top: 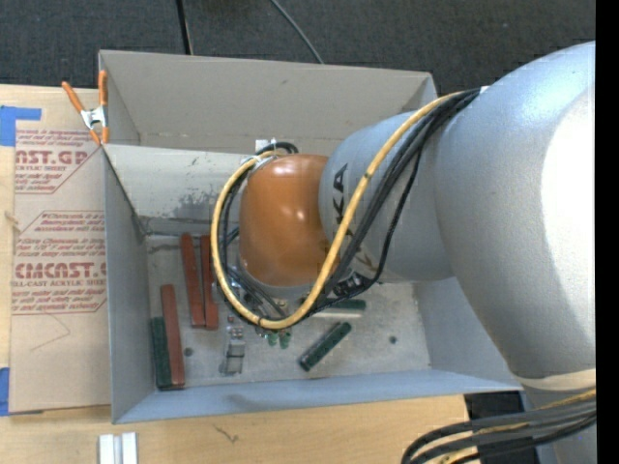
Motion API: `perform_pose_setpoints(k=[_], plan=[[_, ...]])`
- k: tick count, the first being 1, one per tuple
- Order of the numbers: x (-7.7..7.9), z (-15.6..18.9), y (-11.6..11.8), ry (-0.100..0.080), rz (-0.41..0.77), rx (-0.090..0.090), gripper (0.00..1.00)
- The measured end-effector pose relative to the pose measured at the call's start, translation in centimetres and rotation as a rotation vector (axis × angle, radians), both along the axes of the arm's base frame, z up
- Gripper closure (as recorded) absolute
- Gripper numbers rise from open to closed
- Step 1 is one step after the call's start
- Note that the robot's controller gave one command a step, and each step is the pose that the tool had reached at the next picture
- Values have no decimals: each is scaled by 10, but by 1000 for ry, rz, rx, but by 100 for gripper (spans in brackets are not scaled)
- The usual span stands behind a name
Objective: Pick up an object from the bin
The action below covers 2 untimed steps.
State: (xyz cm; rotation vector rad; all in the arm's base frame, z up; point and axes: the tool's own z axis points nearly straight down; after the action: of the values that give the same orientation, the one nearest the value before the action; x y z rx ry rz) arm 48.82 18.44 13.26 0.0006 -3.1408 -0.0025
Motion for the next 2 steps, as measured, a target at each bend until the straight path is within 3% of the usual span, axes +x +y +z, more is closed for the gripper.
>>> perform_pose_setpoints(k=[1,2], plan=[[0,0,0,0,0,0,0],[12,-8,16,-2,100,-3,0]])
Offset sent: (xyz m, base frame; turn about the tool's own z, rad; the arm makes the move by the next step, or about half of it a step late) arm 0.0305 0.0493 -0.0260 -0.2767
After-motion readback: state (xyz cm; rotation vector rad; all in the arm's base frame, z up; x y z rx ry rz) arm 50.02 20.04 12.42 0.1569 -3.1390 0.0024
